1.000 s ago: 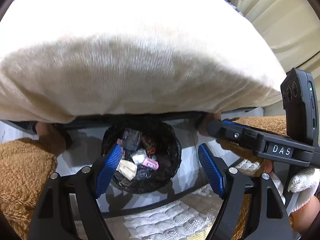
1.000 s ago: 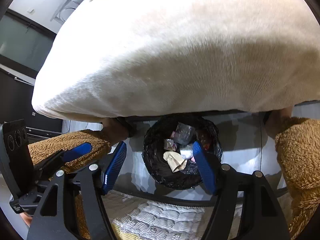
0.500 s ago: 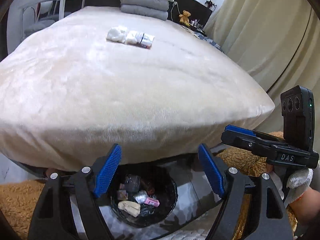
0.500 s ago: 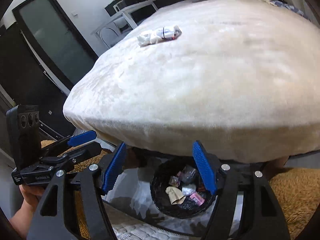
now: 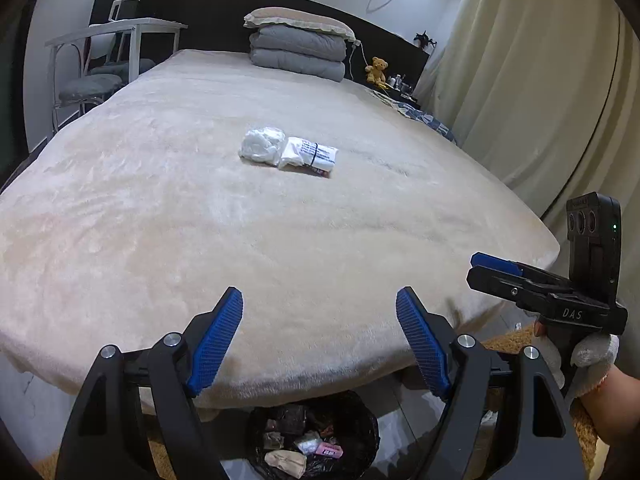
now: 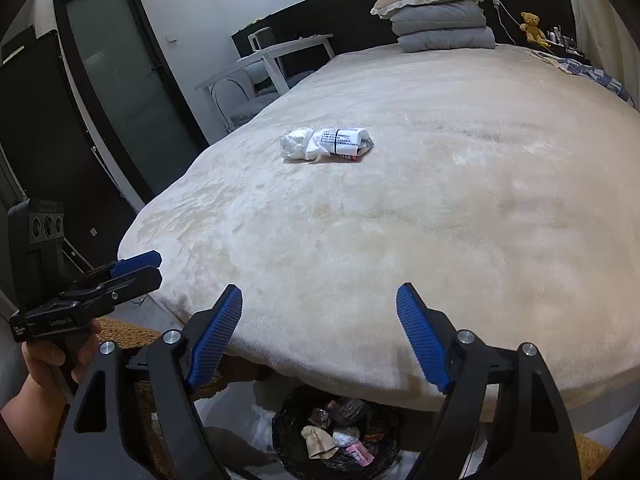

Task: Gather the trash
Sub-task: 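Move both tools back over the bed toward the white bag and packet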

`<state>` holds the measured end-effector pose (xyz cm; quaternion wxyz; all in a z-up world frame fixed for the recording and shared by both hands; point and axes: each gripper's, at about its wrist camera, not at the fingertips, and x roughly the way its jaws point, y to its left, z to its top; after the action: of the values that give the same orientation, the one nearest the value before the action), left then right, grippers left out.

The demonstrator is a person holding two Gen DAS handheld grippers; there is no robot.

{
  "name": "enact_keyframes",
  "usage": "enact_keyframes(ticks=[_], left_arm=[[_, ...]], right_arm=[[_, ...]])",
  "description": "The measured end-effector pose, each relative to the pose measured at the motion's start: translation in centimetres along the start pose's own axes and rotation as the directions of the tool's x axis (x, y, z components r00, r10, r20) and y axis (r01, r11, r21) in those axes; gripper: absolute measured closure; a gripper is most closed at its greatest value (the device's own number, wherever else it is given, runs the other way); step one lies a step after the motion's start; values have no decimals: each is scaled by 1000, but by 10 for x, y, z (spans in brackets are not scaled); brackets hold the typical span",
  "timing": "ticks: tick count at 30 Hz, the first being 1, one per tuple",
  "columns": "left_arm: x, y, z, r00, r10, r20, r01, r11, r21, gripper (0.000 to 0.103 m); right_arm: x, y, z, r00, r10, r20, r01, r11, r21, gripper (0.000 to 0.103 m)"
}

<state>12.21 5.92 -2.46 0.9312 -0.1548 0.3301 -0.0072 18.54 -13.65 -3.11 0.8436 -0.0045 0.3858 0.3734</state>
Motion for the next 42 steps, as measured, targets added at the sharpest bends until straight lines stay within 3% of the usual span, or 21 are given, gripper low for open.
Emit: enact_keyframes(ticks=[5, 7, 12, 24, 42], left_arm=[[6, 10, 20, 1000, 5, 19, -5, 1000, 7, 26], [9, 13, 28, 1000, 7, 25, -7, 1000, 11, 26], [16, 22, 45, 999, 18, 27, -19, 1000, 24, 26], [37, 53, 74, 999, 50, 14, -50, 998, 30, 25], [74, 72, 87, 998, 57, -31, -53, 994, 99, 25]], right_arm=[[16, -3, 26, 1000, -3, 14, 3, 999, -36, 17], [22, -5, 35, 1000, -8, 31, 9, 999, -48, 8], [47, -9, 61, 1000, -5, 28, 7, 997, -73, 4], [108, -15, 108, 999, -38, 13, 40, 985, -170, 5], [188, -26, 151, 996, 4, -88, -29, 958, -285, 5]])
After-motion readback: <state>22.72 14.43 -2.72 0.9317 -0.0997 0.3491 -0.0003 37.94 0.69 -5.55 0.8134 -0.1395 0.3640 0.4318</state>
